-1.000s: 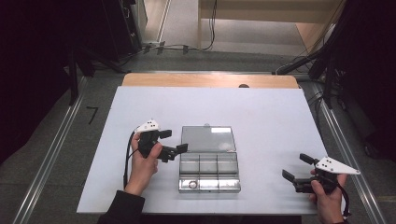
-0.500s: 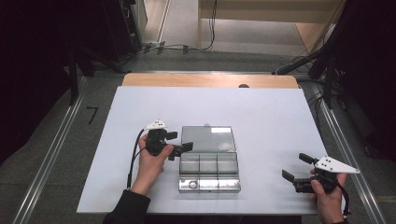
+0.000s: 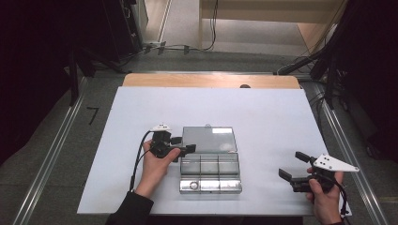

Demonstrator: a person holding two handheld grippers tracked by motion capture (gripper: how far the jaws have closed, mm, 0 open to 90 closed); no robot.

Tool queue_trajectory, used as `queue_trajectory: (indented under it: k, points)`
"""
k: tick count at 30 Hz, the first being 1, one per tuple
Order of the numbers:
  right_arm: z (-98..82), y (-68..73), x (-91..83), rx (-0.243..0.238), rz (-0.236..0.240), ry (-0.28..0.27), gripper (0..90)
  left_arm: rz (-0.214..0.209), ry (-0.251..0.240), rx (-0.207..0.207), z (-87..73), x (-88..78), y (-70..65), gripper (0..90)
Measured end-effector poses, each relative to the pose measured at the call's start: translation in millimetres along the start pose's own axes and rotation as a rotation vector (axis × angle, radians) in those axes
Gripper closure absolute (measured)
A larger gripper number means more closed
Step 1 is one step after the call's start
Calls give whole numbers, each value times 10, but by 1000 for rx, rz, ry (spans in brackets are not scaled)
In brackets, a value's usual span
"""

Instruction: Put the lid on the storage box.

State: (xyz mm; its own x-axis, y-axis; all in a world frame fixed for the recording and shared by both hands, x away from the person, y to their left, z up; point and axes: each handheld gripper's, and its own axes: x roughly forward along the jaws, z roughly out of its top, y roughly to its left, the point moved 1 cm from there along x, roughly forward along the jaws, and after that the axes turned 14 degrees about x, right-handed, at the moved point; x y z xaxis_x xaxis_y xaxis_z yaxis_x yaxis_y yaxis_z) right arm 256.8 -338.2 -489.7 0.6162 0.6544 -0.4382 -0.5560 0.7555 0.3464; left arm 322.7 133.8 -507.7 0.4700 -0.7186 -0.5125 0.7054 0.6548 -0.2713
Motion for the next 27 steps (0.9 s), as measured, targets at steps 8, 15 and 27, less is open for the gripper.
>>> queue_trajectory:
  k: [8, 15, 27]
  points:
    - [129, 168, 91, 2, 37, -12, 0, 10, 4, -38, -2, -12, 32, 200]
    - [234, 283, 191, -3, 59, -11, 0, 8, 3, -46, -2, -21, 42, 217]
    - [381, 409, 434, 7, 100, 1, 0, 6, 5, -56, -18, -27, 59, 237]
